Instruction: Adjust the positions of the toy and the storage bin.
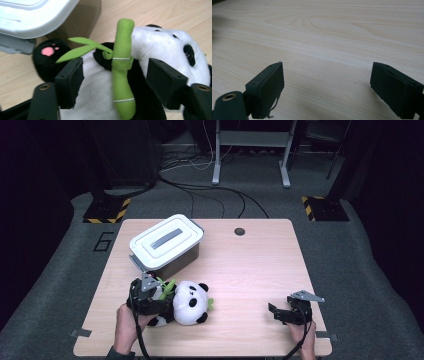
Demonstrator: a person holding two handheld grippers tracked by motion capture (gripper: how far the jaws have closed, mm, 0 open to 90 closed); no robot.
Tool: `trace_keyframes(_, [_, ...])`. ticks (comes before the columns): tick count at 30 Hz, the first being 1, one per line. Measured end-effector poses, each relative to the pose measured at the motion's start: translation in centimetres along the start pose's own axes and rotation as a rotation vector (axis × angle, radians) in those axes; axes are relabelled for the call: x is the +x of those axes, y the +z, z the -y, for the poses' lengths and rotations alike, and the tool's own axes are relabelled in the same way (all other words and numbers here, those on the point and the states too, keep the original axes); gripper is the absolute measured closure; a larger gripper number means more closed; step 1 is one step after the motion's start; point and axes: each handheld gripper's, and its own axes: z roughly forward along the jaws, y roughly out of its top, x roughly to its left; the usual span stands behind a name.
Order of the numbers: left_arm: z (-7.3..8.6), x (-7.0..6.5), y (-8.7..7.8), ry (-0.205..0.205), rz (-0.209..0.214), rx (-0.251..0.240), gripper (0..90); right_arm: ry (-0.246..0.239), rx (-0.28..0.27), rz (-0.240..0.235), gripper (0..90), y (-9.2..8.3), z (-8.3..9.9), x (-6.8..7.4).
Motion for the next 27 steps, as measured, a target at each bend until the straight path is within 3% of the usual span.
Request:
trace_keyframes(6, [0.7,2.1,-2.2,-0.062,-0.041,-0.04,15.1,0.005,0.011,0.0,10.0,0.1,-0.1,0.0])
trace_keyframes(9, [1.1,3.0,-2.8,-0.085,-0.06,-0.048,14.2,-0.002,0.021,-0.001,9.3,0.2,-0.1,0.0])
trace_keyframes(10, [1.6,3.9,-3.3,-0.107,-0.085,-0.056,12.9,-0.007,0.028,0.002,8.7,0.2,-0.2,0.0])
trace_keyframes(14, [2.6,5.3,-3.8,-0.139,-0.126,-0.069,11.9,-0.009,0.032,0.001,8.0,0.3,-0.3,0.1])
trace_keyframes(16, [3.4,6.3,-3.9,-0.173,-0.15,-0.067,11.4,-0.006,0.033,-0.008,7.7,0.5,-0.5,0.3])
trace_keyframes(21, [5.9,8.4,-3.1,-0.257,-0.192,-0.06,9.7,-0.04,0.037,-0.028,7.5,1.0,-1.6,1.4])
trace_keyframes(22, [7.0,9.2,-2.5,-0.291,-0.206,-0.057,9.4,-0.063,0.034,-0.031,7.3,1.1,-2.3,2.0])
trace_keyframes(23, [7.0,9.2,-2.5,-0.291,-0.206,-0.057,9.2,-0.063,0.034,-0.031,7.3,1.1,-2.3,2.0])
trace_keyframes(26, [9.3,10.7,-0.5,-0.354,-0.213,-0.019,9.2,-0.088,0.025,-0.049,7.1,1.5,-3.6,3.1])
trace_keyframes(27, [9.3,10.7,-0.5,-0.354,-0.213,-0.019,9.2,-0.088,0.025,-0.049,7.1,1.5,-3.6,3.1])
